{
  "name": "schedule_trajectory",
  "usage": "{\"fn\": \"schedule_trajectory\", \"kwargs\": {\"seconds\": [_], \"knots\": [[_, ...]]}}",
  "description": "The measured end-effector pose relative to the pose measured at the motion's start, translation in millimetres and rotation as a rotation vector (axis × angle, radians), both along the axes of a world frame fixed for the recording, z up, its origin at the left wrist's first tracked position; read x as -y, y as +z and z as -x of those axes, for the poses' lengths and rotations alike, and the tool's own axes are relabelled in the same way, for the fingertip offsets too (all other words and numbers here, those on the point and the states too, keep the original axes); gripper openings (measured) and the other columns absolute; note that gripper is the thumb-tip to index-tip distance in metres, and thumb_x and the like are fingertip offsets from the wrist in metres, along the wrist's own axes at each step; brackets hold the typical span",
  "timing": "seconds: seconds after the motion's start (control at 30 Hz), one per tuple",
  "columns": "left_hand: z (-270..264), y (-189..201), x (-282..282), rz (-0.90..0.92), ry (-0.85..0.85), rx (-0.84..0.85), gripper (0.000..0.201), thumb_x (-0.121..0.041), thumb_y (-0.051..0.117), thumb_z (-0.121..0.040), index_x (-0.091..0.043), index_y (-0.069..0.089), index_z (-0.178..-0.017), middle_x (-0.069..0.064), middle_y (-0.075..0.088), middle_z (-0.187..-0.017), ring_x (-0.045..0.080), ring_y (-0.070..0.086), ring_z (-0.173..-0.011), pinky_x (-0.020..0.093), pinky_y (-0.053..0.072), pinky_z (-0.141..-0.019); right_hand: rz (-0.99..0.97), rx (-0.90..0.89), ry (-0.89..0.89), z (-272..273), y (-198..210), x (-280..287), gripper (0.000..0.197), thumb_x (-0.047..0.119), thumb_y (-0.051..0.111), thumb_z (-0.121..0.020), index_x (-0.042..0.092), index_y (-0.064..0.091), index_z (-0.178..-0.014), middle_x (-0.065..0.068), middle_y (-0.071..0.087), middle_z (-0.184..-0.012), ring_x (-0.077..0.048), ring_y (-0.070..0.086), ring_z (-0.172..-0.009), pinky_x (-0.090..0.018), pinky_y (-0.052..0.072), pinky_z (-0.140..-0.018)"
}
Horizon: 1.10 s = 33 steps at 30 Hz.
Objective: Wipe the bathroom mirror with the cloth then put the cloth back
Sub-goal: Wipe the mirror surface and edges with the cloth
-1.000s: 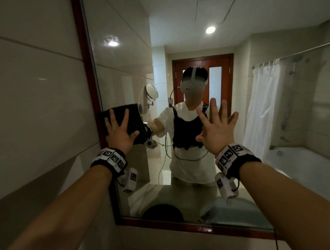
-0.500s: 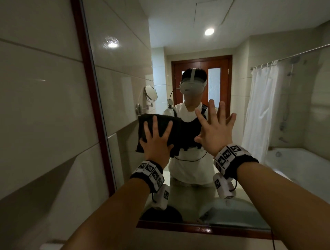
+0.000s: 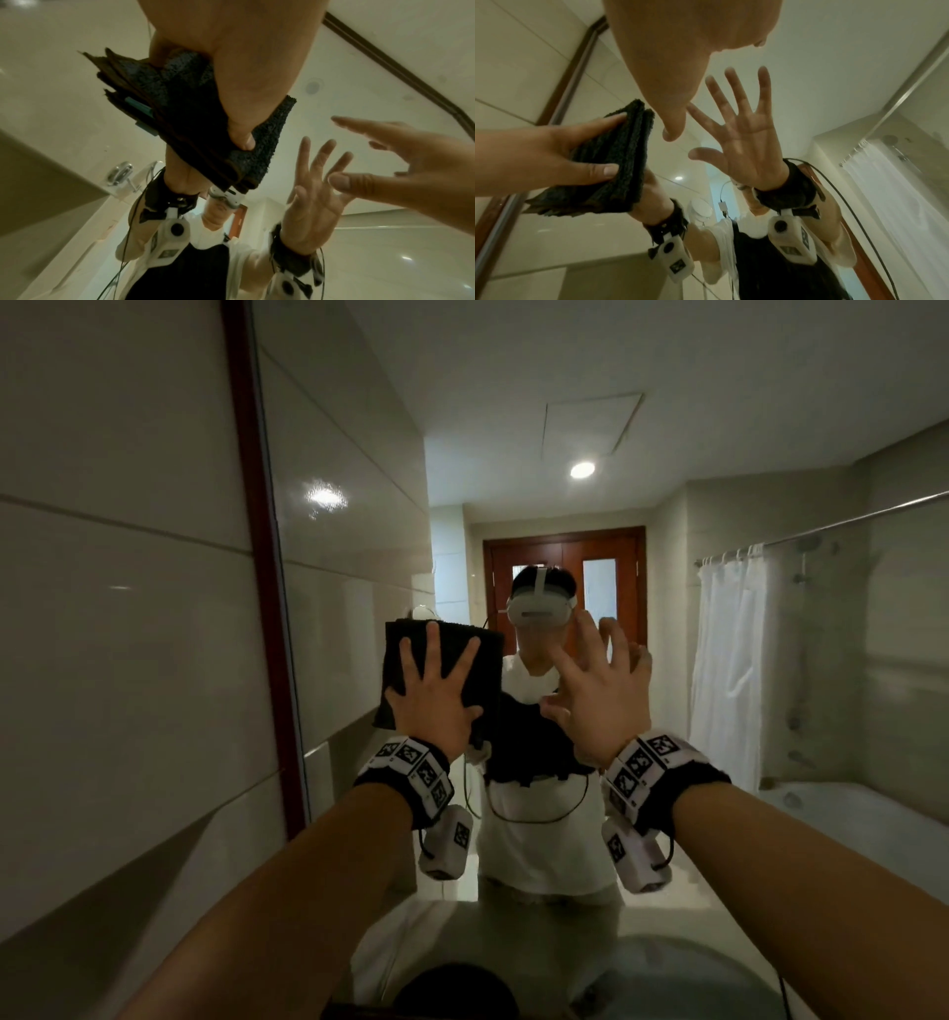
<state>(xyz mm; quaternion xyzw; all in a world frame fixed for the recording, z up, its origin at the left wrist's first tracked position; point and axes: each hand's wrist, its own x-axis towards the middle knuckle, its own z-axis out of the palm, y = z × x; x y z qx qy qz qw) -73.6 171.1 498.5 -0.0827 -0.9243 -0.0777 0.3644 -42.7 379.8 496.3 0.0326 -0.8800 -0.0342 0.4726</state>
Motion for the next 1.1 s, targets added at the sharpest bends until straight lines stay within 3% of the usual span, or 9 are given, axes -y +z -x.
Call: {"fn": "schedule_trajectory", "kwargs": {"seconds": [0.13,0.27,0.43,0.77,0.93,1.1], "knots": [[2.6,36.9,1.8,-0.028,-0.023,-0.012,0.097,-0.044,0.065,-0.089,-0.052,-0.010,-0.149,-0.002,-0.032,-0.159,0.036,-0.021,-0.147,0.071,0.024,-0.108,0.027,0.097,0.001,12.1,26.6,12.6,0.104,0.070,0.062,-0.077,0.045,-0.004,-0.152,-0.006,-0.016,-0.163,-0.042,-0.013,-0.148,-0.072,0.009,-0.111],[8.8,49.8,8.9,0.003,-0.010,-0.034,0.098,-0.047,0.066,-0.088,-0.053,-0.010,-0.149,-0.003,-0.029,-0.160,0.036,-0.019,-0.148,0.070,0.025,-0.108,0.031,0.139,-0.030,23.3,24.9,11.6,0.116,0.072,0.065,-0.074,0.045,-0.019,-0.150,-0.005,-0.031,-0.159,-0.041,-0.026,-0.145,-0.074,-0.001,-0.110],[13.0,48.9,28.0,-0.051,0.006,-0.044,0.097,-0.046,0.066,-0.087,-0.054,-0.009,-0.149,-0.004,-0.029,-0.160,0.035,-0.017,-0.148,0.069,0.025,-0.109,0.026,0.112,-0.016,24.8,22.6,9.0,0.115,0.075,0.064,-0.072,0.046,-0.015,-0.151,-0.005,-0.029,-0.160,-0.040,-0.025,-0.146,-0.074,0.001,-0.111],[26.2,20.7,127.1,-0.208,0.099,-0.020,0.095,-0.048,0.065,-0.088,-0.049,-0.005,-0.151,-0.002,-0.024,-0.162,0.035,-0.010,-0.150,0.059,0.028,-0.114,0.034,0.117,-0.034,25.1,21.7,12.6,0.117,0.073,0.064,-0.073,0.044,-0.018,-0.151,-0.007,-0.032,-0.159,-0.042,-0.025,-0.145,-0.074,0.000,-0.110],[27.1,21.6,121.0,-0.229,0.098,0.004,0.095,-0.044,0.066,-0.089,-0.050,-0.006,-0.151,-0.002,-0.026,-0.161,0.035,-0.013,-0.149,0.067,0.032,-0.107,0.037,0.120,-0.020,24.7,21.9,12.9,0.115,0.070,0.065,-0.075,0.043,-0.016,-0.152,-0.007,-0.033,-0.158,-0.042,-0.028,-0.144,-0.074,-0.003,-0.108],[16.3,29.3,80.1,-0.118,0.083,-0.010,0.097,-0.044,0.066,-0.089,-0.049,-0.008,-0.151,0.001,-0.030,-0.159,0.039,-0.016,-0.148,0.069,0.024,-0.111,0.035,0.124,-0.016,27.8,21.0,13.5,0.115,0.070,0.065,-0.076,0.044,-0.018,-0.151,-0.006,-0.036,-0.157,-0.043,-0.029,-0.143,-0.074,-0.004,-0.108]]}}
